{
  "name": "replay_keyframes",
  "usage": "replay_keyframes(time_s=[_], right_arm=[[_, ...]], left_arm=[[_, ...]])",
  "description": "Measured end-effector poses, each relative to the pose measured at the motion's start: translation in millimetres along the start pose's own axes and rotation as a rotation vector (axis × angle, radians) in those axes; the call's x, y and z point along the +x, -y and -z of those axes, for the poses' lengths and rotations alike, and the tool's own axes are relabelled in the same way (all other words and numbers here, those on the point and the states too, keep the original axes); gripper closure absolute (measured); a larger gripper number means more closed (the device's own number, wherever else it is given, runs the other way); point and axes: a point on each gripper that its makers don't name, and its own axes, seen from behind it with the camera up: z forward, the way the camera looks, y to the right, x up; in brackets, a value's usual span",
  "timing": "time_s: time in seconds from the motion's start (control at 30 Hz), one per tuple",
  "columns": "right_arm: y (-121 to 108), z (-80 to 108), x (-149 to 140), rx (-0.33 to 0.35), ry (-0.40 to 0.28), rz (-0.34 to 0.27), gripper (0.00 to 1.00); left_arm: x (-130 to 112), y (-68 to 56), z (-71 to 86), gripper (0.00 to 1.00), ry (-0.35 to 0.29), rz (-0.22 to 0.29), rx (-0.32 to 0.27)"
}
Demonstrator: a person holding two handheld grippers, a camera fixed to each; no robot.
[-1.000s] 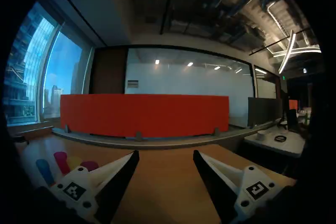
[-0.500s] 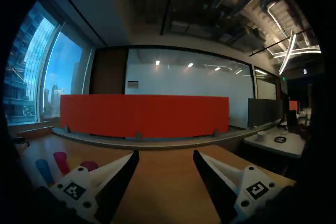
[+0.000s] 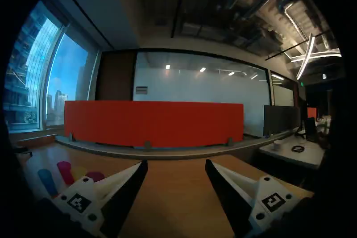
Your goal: Pour water
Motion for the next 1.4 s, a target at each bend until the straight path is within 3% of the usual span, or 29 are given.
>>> replay_keyframes(time_s=[0.4,0.7,1.0,1.4], right_arm=[[0,4.1,2,0.015,-0.024,0.004,0.00],[2,2.6,-14,0.048,-0.028,-0.009,0.01],[7,-1.6,-26,0.073,-0.058,-0.050,0.00],[16,-9.1,-54,0.115,-0.037,-0.095,0.01]], left_arm=[[0,0.5,0.2,0.17,0.001,0.000,0.000],[0,1.5,1.4,0.17,0.001,0.000,0.001],[0,2.1,1.6,0.17,0.001,-0.001,0.001],[0,1.9,0.7,0.17,0.001,-0.001,0.001]])
